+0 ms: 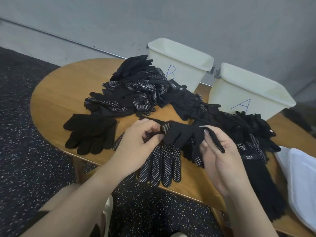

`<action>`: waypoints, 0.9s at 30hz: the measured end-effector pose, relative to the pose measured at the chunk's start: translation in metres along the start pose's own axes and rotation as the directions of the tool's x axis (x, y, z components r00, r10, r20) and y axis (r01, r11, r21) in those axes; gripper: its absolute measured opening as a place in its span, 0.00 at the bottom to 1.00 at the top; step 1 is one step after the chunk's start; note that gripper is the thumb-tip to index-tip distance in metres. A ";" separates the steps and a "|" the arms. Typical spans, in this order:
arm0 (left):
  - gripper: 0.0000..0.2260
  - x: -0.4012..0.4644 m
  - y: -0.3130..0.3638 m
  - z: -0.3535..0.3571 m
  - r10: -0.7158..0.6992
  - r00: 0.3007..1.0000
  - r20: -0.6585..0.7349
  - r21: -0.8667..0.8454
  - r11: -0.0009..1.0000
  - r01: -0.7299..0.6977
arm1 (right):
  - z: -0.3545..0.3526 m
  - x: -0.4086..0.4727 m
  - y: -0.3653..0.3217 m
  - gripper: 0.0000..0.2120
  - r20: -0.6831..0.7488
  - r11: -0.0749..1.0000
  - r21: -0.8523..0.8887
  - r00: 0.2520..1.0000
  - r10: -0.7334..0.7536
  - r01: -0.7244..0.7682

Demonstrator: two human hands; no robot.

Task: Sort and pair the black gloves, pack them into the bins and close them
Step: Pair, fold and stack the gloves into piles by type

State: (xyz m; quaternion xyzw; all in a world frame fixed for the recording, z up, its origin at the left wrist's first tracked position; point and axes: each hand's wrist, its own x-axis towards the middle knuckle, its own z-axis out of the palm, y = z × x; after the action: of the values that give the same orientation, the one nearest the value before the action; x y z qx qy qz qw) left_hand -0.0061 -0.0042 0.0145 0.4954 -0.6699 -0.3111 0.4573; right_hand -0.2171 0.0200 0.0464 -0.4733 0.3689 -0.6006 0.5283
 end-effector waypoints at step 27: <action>0.10 -0.004 0.003 -0.015 0.020 1.000 0.022 -0.427 0.904 -0.009 | 0.005 0.000 0.023 0.13 0.061 0.855 -0.517 0.998 0.001 0.031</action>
State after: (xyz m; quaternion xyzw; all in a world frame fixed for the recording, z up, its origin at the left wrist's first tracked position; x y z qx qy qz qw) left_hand 0.0072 0.0009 0.0218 0.3746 -0.5951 -0.4530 0.5481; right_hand -0.2060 0.0161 0.0264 -0.6182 0.4972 -0.4694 0.3875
